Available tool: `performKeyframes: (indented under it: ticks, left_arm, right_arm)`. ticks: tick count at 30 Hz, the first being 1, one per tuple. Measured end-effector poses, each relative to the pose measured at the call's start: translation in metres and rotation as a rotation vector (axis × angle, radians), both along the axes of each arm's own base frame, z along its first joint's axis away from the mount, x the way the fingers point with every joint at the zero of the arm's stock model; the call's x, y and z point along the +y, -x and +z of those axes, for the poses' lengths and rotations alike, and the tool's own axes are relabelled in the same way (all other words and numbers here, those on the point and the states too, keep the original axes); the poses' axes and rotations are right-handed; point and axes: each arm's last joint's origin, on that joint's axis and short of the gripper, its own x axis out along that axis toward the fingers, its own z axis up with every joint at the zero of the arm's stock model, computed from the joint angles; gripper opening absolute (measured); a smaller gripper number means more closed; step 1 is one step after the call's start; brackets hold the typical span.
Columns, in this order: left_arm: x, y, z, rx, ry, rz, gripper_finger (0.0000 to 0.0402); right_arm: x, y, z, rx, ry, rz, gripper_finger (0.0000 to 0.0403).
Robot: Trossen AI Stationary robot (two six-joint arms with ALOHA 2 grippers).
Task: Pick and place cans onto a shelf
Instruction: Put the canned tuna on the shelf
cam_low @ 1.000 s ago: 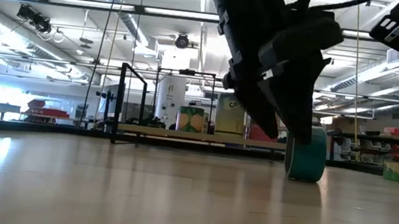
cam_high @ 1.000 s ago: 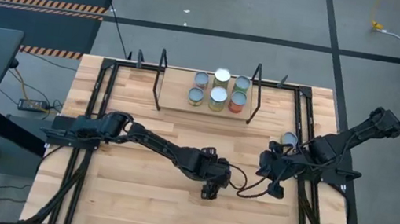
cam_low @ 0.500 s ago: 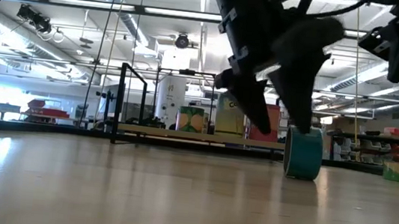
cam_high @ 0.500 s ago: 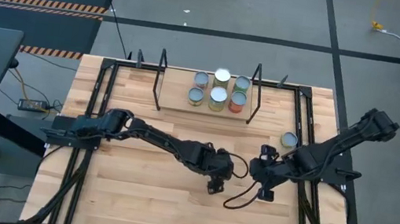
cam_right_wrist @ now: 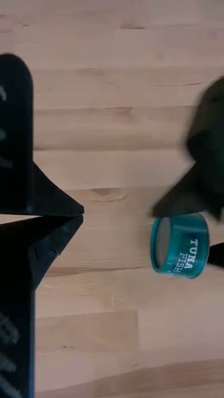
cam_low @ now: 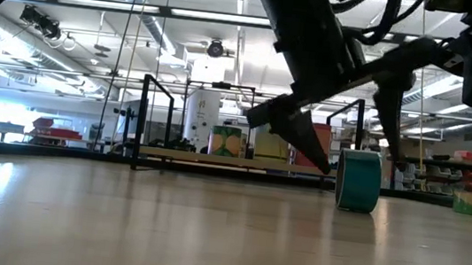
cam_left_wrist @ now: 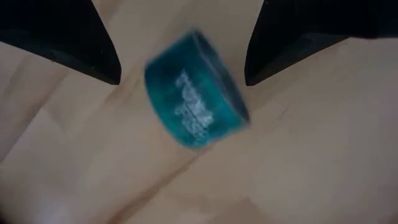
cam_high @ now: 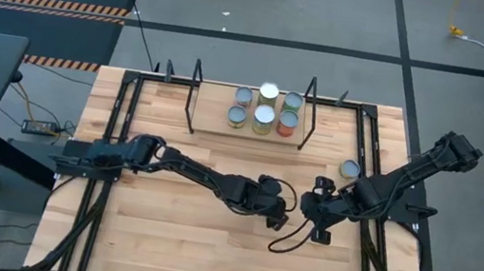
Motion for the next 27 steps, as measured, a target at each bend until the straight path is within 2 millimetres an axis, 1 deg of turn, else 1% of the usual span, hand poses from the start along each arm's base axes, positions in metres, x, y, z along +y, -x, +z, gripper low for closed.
performKeyframes:
  ticks: [2,3,5,8,11,15,16,18,21,24,27]
  left_arm:
    - [0.000,-0.005,-0.006,-0.026,-0.012,0.005,0.0346]
    - [0.000,-0.003,-0.008,-0.002,-0.026,0.009,0.0346]
    - [0.002,-0.004,-0.008,-0.016,-0.041,0.001,0.0340]
    - [0.004,-0.004,-0.007,-0.011,-0.079,0.015,0.0313]
    - [0.003,-0.003,-0.011,0.017,-0.041,-0.008,0.0260]
    - [0.005,-0.003,-0.020,0.063,-0.014,-0.055,0.0154]
    - [0.005,-0.003,-0.020,0.068,-0.012,-0.072,0.0132]
    - [0.006,-0.001,-0.013,0.068,0.006,-0.094,0.0129]
    - [0.005,0.010,0.009,0.109,-0.006,-0.101,0.0129]
    - [0.002,0.035,0.037,0.220,-0.131,-0.102,0.0129]
    - [-0.003,0.071,0.061,0.396,-0.323,-0.062,0.0129]
  right_arm:
    - [0.000,0.000,0.000,0.000,0.000,0.002,0.0008]
    - [0.000,0.001,0.000,0.002,0.001,0.002,0.0008]
    - [0.000,0.000,0.000,-0.003,-0.001,0.003,0.0008]
    - [0.000,0.000,0.000,-0.007,0.001,0.004,0.0008]
    - [0.000,0.000,0.000,-0.007,0.006,0.002,0.0009]
    - [0.000,0.001,0.000,-0.003,0.009,0.002,0.0009]
    - [0.000,0.001,0.000,-0.004,0.007,-0.002,0.0009]
    - [0.000,0.001,0.000,-0.003,0.001,-0.015,0.0009]
    - [0.000,0.001,0.000,-0.005,-0.007,-0.029,0.0009]
    - [0.002,0.000,0.001,-0.014,-0.020,-0.041,0.0009]
    - [0.004,0.000,0.001,-0.027,-0.033,-0.042,0.0009]
